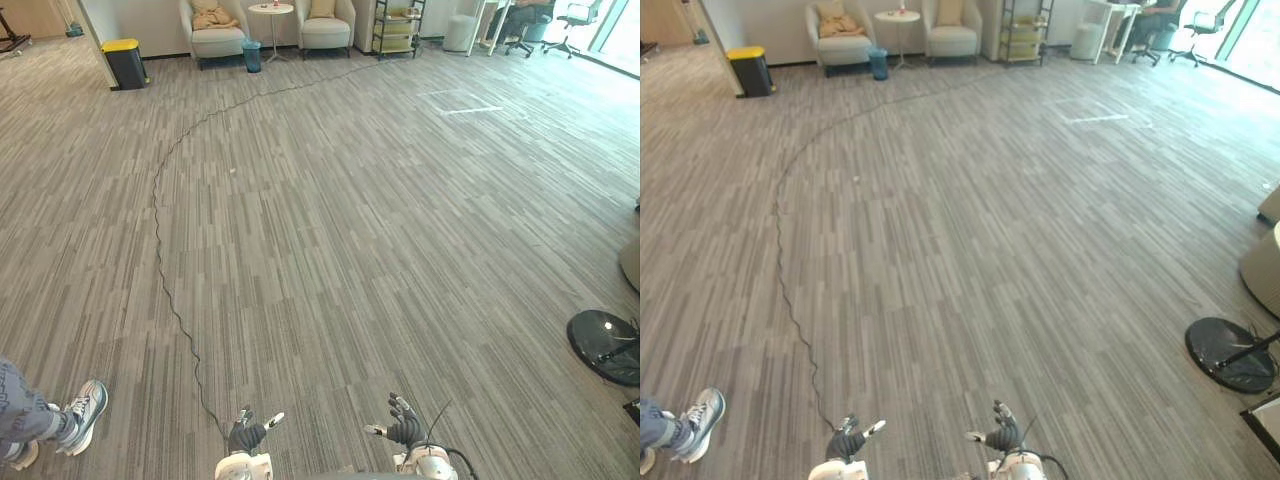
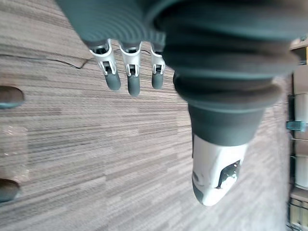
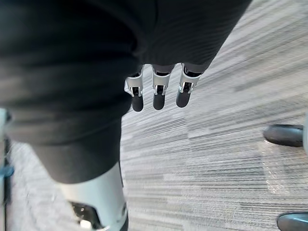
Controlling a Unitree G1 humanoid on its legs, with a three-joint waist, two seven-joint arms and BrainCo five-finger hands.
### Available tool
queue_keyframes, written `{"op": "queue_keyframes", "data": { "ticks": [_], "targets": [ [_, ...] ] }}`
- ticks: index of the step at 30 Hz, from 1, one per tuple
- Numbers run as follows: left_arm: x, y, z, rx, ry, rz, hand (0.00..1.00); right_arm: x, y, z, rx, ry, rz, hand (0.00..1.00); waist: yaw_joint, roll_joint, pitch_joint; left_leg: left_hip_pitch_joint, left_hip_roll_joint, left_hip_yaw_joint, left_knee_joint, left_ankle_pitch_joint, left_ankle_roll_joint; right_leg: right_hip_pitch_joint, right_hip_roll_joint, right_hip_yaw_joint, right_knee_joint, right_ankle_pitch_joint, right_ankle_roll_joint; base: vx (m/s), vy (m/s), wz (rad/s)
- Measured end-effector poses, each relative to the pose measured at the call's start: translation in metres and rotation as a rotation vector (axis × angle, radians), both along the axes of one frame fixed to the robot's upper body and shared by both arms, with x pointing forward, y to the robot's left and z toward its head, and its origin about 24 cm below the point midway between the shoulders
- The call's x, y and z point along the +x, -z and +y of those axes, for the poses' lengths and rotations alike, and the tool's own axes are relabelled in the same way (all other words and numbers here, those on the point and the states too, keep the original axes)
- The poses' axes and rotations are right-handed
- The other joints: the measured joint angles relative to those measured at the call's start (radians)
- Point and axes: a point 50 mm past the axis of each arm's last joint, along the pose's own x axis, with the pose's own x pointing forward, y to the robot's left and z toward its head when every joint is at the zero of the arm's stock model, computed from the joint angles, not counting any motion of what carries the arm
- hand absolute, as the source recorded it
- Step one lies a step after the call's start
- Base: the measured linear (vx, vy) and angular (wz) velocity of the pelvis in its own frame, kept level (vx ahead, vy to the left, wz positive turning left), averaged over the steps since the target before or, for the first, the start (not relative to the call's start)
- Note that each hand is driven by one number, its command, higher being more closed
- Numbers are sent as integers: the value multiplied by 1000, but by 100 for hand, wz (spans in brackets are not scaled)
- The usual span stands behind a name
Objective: Pick up cushions and gather them together orderly.
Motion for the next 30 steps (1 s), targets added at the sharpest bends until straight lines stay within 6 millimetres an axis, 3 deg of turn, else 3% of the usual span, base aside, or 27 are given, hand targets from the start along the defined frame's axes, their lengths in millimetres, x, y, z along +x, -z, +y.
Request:
{"op": "queue_keyframes", "data": {
  "ticks": [16, 30],
  "targets": [
    [5, 7, 0, 2, 78, 71, 0, -6, 10, -24, 87, 277, 77, 0, 4, 1, 19, -17, -22, -63, -1, 2, 4, 27, -18, -62, -18, -11, 13, 21, -7, 11],
    [6, 9, 1, 8, 116, 89, 0, -13, 13, -30, 119, 376, 103, 0, 5, 1, 19, -23, -35, -92, -7, 5, 10, 36, -29, -88, -33, -12, 19, -20, -10, 6]
  ]
}}
